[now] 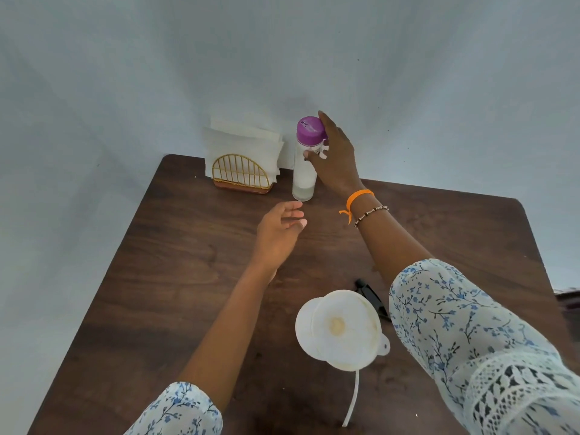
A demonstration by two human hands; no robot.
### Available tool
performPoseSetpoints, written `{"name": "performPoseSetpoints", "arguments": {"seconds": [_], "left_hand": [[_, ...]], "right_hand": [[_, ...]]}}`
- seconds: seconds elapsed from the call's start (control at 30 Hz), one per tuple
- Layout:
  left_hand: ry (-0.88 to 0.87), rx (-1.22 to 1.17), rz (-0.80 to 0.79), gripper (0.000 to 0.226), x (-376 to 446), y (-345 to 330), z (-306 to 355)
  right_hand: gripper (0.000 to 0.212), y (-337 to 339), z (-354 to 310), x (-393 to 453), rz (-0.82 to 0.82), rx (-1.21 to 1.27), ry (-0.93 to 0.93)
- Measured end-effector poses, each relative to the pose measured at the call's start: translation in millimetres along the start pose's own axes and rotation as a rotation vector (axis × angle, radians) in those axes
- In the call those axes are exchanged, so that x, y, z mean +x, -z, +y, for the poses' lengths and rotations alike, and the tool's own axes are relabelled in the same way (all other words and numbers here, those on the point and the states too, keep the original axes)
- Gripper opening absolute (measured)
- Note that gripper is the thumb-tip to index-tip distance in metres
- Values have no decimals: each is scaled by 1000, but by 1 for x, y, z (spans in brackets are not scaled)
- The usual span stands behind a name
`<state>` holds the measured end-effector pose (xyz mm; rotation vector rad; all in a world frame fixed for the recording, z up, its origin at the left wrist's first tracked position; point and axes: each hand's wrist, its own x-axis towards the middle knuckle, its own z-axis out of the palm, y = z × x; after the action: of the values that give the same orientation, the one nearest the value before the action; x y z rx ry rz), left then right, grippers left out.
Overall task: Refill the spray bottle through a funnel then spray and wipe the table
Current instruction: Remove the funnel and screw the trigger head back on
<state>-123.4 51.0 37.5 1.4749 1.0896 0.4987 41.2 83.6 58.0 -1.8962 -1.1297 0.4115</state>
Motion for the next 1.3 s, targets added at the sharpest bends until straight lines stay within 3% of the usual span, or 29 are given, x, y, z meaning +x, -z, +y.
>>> {"name": "performPoseSetpoints", "arguments": {"seconds": [0.2,0.37,0.43,0.53,0.7,0.83,0.93,1.1,1.3], "left_hand": [[-82,-21,-59,22,-30,5,12],[-154,-132,-117,20,-72,5,2],[-176,-169,-170,25,-88,6,-8],[-179,-167,-222,43,-105,6,-24],[-113,-149,-258,44,-126,3,-49],[-68,-66,-300,55,-132,0,-62],[-82,-7,-306,54,-135,-7,-65],[-159,-12,-253,45,-134,-17,-68],[-178,40,-159,35,-133,-23,-71]], "right_hand": [[64,24,-4,-27,-5,121,-125],[23,50,-17,-91,-63,139,-161],[17,58,-22,-126,-133,167,-156],[14,68,-24,-175,-159,202,-191],[16,72,-17,-236,-44,274,-309],[20,69,-11,-264,-89,269,-363],[20,66,-10,-273,-78,227,-363],[21,62,-16,-270,125,182,-332],[25,64,-17,-262,207,152,-322]]}}
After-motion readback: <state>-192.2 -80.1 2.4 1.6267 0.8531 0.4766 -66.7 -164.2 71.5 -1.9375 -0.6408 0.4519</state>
